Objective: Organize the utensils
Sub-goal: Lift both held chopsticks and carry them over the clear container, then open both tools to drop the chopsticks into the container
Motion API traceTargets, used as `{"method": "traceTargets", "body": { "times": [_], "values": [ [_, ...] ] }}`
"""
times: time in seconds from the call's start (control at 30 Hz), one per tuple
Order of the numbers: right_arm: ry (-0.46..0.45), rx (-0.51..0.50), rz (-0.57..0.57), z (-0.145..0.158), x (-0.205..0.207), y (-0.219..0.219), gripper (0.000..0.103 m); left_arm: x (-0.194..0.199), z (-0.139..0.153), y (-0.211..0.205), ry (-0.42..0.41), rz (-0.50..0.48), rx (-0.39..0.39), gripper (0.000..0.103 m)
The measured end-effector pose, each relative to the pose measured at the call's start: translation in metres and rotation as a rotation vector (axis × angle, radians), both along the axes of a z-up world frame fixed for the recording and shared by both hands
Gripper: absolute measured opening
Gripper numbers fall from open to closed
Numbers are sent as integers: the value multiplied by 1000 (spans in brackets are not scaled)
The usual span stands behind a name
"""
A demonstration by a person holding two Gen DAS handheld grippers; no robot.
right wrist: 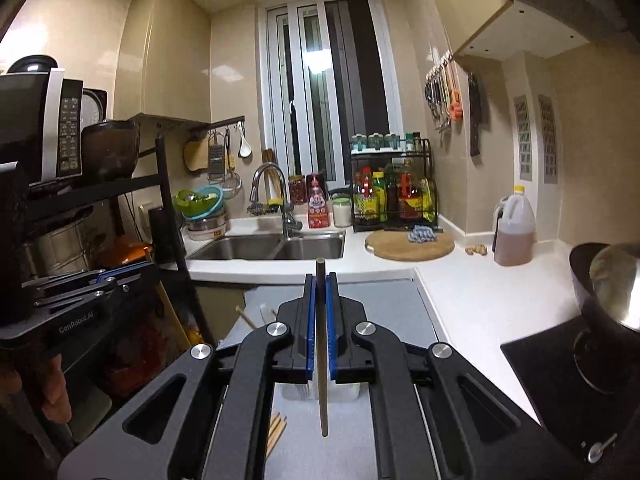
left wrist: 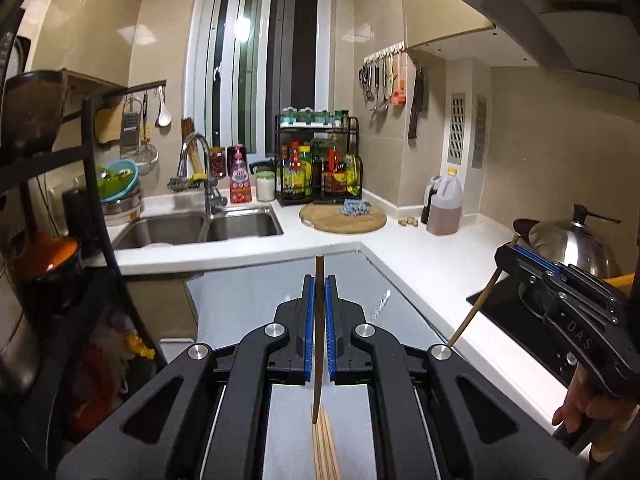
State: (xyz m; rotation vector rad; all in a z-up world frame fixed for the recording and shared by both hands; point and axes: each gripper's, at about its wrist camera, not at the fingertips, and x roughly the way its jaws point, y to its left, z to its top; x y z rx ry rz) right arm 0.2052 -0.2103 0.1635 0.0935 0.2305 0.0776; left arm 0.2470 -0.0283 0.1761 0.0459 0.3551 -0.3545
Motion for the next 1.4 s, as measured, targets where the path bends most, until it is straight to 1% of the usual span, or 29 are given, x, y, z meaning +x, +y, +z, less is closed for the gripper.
{"method": "traceTargets", "body": {
  "times": [0.1,0.17,0.27,0.4,0.5,0.6,0.73,0.87,1.0,1.1,1.13,1.17,1.2,1.23,1.27,1.3,1.33,1.4],
  "values": [
    [-37,1,-8,18,16,2,5,13,15,-6,-25,-3,-36,5],
    [-56,-1,-9,28,26,3,5,22,21,-9,-39,-1,-45,5],
    [-81,-17,-12,39,42,5,5,35,32,-15,-84,18,-53,5],
    [-102,-21,-22,48,69,4,5,58,39,-16,-100,29,-116,5],
    [-116,-16,-27,49,85,3,5,74,38,-21,-106,38,-134,5],
    [-114,-21,-27,44,102,4,5,88,29,-28,-100,48,-117,5],
    [-91,-20,-23,27,121,4,5,104,8,-35,-76,49,-100,5],
    [-41,-26,-22,3,135,3,5,117,-14,-39,-36,52,-73,5],
    [8,-25,-32,-19,144,0,5,125,-31,-40,0,55,-51,5],
    [31,-25,-37,-28,147,-2,6,128,-34,-39,18,61,-39,5],
    [40,-28,-37,-30,147,-1,6,128,-35,-38,25,68,-27,9],
    [47,-27,-36,-31,147,-2,12,127,-35,-38,26,78,-18,36],
    [54,-22,-33,-32,145,-3,28,125,-34,-37,23,111,-3,81],
    [55,-18,-37,-32,142,-4,38,119,-32,-33,-5,173,-1,94],
    [47,-12,-51,-33,137,-6,54,110,-30,-27,-47,222,-19,95],
    [34,-10,-70,-33,131,-8,57,104,-28,-22,-67,233,-27,95],
    [28,-11,-83,-35,126,-9,57,98,-26,-18,-67,235,-17,95],
    [38,-19,-103,-41,115,-10,64,92,-27,-14,-59,256,14,95]
  ]
}}
